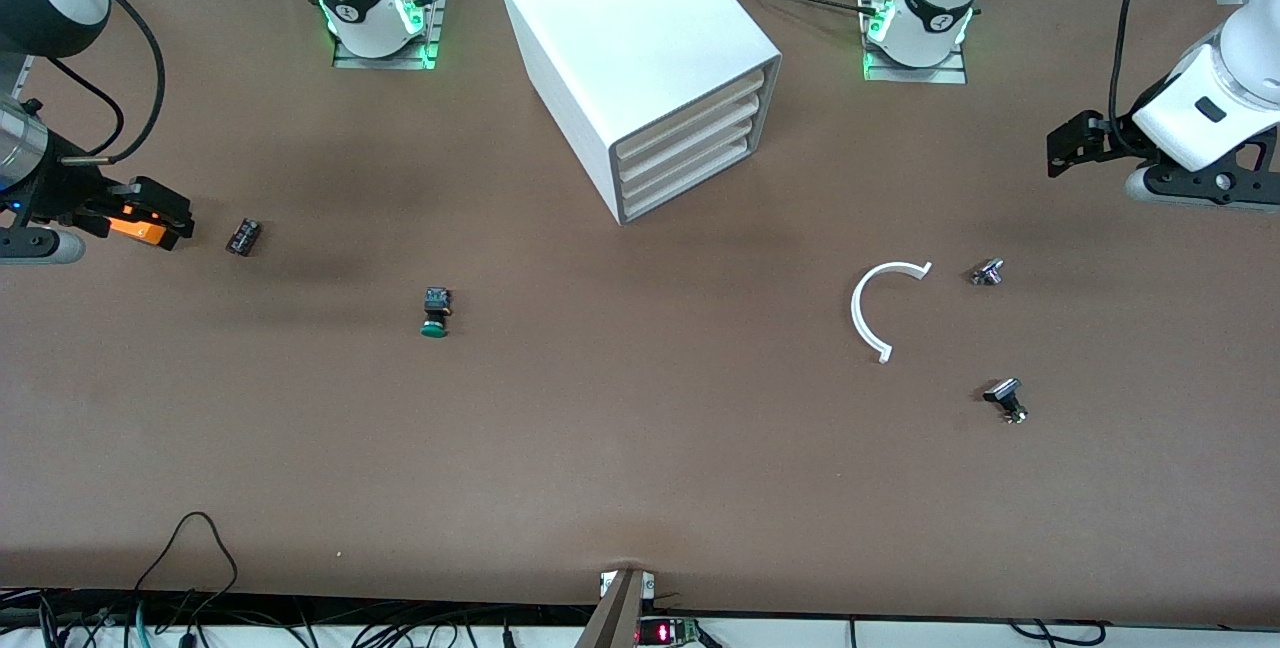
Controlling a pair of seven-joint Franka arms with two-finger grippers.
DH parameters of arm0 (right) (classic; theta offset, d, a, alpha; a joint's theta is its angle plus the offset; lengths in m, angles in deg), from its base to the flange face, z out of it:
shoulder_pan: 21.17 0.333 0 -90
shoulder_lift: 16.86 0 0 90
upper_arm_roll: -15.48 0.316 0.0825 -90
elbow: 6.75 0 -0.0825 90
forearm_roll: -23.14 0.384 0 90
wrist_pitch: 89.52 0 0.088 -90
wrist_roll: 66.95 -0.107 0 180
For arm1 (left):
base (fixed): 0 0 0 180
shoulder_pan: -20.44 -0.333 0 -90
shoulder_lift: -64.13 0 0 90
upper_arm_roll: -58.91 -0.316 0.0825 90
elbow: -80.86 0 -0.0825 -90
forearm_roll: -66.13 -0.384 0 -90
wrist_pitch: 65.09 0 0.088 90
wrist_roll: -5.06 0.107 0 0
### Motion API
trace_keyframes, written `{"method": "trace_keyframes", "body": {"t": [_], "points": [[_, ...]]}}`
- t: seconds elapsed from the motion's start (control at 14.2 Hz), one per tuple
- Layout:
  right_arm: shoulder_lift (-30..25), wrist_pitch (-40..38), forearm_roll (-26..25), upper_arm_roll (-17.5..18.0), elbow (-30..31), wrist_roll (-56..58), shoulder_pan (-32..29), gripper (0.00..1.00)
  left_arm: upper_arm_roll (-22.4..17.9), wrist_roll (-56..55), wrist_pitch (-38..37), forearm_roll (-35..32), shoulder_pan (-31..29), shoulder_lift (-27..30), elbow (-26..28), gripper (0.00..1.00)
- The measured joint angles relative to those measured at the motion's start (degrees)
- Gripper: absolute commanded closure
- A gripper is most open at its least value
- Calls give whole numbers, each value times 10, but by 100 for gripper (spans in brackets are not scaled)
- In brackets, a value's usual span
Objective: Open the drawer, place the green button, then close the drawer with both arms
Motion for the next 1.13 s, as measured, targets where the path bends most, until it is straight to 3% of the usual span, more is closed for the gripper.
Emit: {"method": "trace_keyframes", "body": {"t": [0.77, 1.13], "points": [[0, -1, 0, 0, 0, 0, 0, 0, -1, 0, 0, 1, 0, -7, -5, 0], [0, -1, 0, 2, 0, 0, 4, 0, 0, 0, -30, 1, 2, -67, -27, 0]]}}
